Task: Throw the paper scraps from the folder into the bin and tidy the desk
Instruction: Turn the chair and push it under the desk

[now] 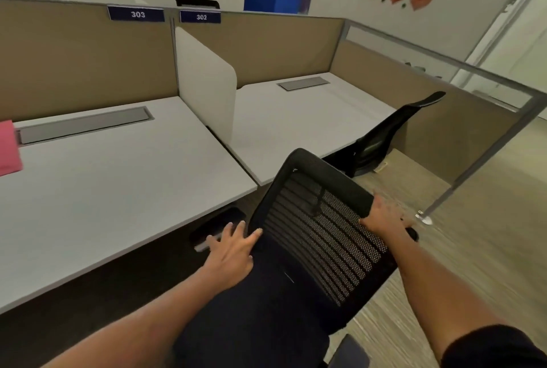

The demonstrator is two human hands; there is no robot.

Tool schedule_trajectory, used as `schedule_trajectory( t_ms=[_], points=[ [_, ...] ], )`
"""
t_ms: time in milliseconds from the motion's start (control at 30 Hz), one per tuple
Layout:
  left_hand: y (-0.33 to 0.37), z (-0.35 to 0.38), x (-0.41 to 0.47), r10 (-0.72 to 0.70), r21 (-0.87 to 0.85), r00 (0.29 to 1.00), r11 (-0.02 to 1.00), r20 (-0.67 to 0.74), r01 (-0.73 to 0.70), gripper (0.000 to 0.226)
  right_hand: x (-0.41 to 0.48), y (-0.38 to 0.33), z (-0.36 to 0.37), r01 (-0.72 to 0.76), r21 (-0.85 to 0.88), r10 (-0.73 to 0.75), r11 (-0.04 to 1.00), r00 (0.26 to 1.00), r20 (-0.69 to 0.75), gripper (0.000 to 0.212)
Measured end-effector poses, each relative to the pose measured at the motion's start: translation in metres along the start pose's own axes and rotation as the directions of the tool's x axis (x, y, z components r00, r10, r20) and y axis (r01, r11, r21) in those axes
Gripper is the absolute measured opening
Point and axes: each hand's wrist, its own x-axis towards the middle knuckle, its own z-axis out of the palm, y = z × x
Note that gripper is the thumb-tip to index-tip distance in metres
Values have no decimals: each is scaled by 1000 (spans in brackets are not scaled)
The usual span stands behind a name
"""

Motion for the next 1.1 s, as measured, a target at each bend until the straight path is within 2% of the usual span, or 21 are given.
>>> schedule_trajectory(
  t_ms=[67,200,500,667,833,933,1000,1100],
  points=[
    [26,9,7,23,-12,1000,1000,-4,-23,72,14,25,11,57,5,-57,998,998,25,100],
    [58,21,23,57,-41,998,998,20,-56,75,26,40,20,83,-117,-85,990,996,-14,108],
    [103,21,41,67,-105,992,993,106,-56,75,5,38,24,174,4,-173,985,985,-21,95],
    [127,13,48,20,-316,992,949,126,21,69,-26,27,26,212,45,-213,976,977,12,90],
    [145,6,43,-6,-625,988,774,152,100,69,-70,7,30,227,166,-240,960,969,65,78],
    [153,-1,37,-101,-757,974,615,201,220,69,-105,-5,35,287,228,-302,930,953,31,69],
    [155,-8,34,-188,-803,939,486,289,344,70,-130,-11,39,314,282,-329,907,944,7,67],
    [148,-15,28,-282,-754,851,397,442,523,85,-174,-25,54,282,263,-293,923,956,3,77]
  ],
)
